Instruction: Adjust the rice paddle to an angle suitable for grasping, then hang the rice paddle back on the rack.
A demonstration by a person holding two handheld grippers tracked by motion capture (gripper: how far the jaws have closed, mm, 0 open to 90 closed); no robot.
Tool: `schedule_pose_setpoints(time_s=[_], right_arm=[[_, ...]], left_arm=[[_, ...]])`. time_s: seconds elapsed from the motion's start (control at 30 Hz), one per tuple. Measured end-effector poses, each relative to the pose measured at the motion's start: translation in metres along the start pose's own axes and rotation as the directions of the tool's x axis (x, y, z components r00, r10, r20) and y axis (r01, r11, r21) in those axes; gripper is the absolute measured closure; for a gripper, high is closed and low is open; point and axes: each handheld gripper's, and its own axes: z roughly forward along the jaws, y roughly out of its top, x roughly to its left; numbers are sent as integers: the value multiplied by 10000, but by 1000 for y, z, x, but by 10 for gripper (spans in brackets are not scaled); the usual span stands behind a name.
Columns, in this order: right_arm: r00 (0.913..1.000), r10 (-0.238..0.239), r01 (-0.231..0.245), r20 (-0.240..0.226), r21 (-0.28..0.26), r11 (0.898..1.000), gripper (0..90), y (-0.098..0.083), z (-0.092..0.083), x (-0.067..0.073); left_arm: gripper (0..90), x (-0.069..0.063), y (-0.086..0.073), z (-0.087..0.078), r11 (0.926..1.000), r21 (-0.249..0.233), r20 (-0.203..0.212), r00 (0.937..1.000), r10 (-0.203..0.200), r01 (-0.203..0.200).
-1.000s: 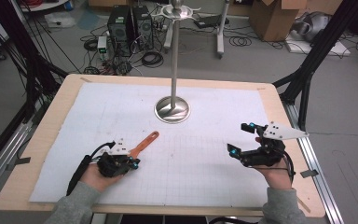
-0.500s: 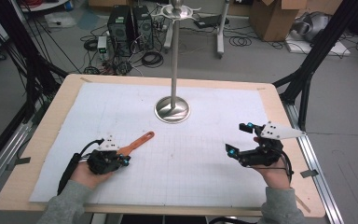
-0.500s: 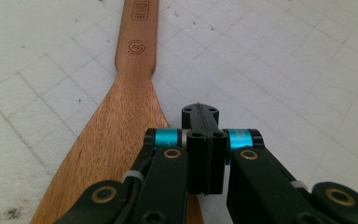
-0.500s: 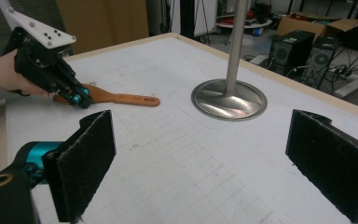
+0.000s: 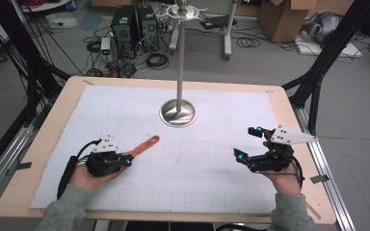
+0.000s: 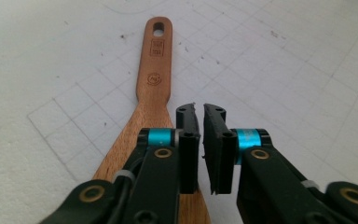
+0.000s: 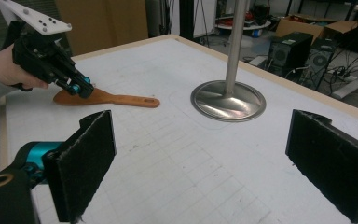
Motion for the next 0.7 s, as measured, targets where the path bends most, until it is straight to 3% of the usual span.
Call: schedule_pose_setpoints(time_s=[0.13, 0.23, 0.37, 0.43, 0.53, 0.57, 0.7], right_arm=[[10000, -29, 29, 26, 18, 10000, 70, 0, 0, 0], [10000, 8, -8, -5, 64, 10000, 70, 0, 1, 1], [10000, -42, 42, -19, 49, 10000, 70, 0, 1, 0], [10000, -42, 42, -6, 57, 10000, 70, 0, 1, 0], [10000, -4, 4, -38, 108, 9999, 70, 0, 1, 1], [10000, 17, -16, -40, 115, 9999, 70, 0, 1, 1], [10000, -6, 6, -43, 76, 10000, 70, 0, 1, 1]], left_arm=[[718, 0, 3, -3, 9994, -280, 27, 9998, -183, 183], [564, 1, 4, -5, 9984, -493, 78, 9996, -284, 287], [381, 2, 5, -6, 9967, -798, 84, 9999, -147, 153], [310, 2, 5, -7, 9963, -846, -3, 9999, 128, -128], [208, 2, 6, -6, 9972, -735, -260, 9996, 96, -115], [197, 4, 6, -4, 9978, -654, -414, 9991, 73, -100], [188, 10, 8, -2, 9983, -574, -364, 9993, -33, 12]])
